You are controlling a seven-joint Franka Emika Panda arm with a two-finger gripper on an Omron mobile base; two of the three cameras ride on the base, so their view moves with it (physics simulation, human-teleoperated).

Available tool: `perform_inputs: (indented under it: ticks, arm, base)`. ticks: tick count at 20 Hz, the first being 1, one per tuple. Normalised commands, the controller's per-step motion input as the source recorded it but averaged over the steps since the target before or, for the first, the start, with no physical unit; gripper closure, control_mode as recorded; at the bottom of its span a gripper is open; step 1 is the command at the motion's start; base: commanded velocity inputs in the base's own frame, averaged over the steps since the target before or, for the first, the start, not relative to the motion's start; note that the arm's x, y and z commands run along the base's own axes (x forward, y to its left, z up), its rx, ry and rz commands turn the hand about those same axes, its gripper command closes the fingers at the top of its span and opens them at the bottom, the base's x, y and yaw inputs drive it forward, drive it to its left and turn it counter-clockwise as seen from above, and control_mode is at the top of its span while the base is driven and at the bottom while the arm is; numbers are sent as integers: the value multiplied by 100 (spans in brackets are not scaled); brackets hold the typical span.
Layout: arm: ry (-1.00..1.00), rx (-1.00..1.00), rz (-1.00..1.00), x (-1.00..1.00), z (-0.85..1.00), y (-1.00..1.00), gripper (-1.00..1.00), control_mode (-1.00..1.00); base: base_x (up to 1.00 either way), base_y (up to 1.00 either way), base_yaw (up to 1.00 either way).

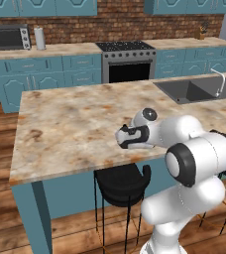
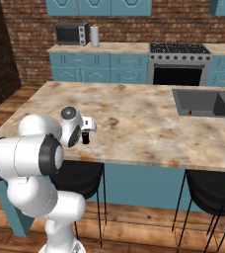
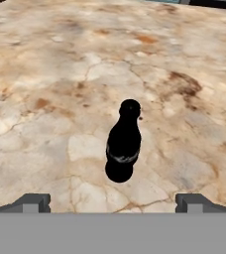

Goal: Place the large bottle from the dining counter next to the other large bottle outside the sink, and place the small bottle from the dining counter next to the other small bottle inside the sink.

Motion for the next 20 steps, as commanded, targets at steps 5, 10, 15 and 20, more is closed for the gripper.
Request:
perform_inputs:
  ticks: [5,10,15,20]
  arm:
    - [0,0,0,12,-10,0,-100,-100]
    - [0,0,0,19,-8,0,-100,-100]
    - [0,0,0,15,-8,0,-100,-100]
    - [0,0,0,12,-10,0,-100,-100]
  base:
    - [0,0,0]
    - [0,0,0]
    - [0,0,0]
    - [0,0,0]
